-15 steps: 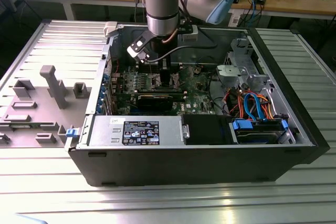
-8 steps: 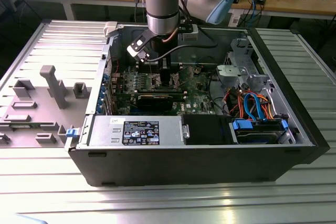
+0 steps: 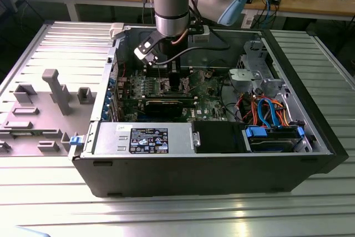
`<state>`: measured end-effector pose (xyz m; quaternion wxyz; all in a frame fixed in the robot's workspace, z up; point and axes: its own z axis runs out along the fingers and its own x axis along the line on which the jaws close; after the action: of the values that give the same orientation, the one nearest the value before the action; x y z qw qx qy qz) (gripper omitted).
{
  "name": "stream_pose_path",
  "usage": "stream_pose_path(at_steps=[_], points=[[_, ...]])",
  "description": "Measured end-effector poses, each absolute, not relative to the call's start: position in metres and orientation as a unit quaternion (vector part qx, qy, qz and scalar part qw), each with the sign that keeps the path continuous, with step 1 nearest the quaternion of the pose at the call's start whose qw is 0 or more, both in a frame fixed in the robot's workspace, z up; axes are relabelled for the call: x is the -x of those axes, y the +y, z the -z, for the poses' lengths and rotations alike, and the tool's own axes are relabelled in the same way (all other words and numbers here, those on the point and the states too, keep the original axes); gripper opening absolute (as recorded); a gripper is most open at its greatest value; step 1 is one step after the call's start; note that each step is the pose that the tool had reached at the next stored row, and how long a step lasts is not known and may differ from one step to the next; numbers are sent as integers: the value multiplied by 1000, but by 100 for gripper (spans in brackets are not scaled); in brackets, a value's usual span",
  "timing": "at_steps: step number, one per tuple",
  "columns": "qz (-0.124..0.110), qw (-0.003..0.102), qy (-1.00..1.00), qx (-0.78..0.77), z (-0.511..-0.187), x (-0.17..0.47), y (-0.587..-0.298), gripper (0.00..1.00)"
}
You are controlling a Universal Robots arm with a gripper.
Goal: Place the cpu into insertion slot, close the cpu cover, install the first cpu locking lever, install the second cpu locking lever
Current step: 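Place the cpu into insertion slot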
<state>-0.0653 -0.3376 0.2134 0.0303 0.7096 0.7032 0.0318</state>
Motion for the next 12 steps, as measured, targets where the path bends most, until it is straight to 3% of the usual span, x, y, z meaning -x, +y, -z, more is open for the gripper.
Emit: stream_pose_path(at_steps=[6, 7, 12], points=[[-32, 30, 703, -710, -222, 65, -338, 66], [-32, 30, 703, -710, -222, 65, -338, 53], [-32, 30, 703, -710, -222, 65, -338, 23]])
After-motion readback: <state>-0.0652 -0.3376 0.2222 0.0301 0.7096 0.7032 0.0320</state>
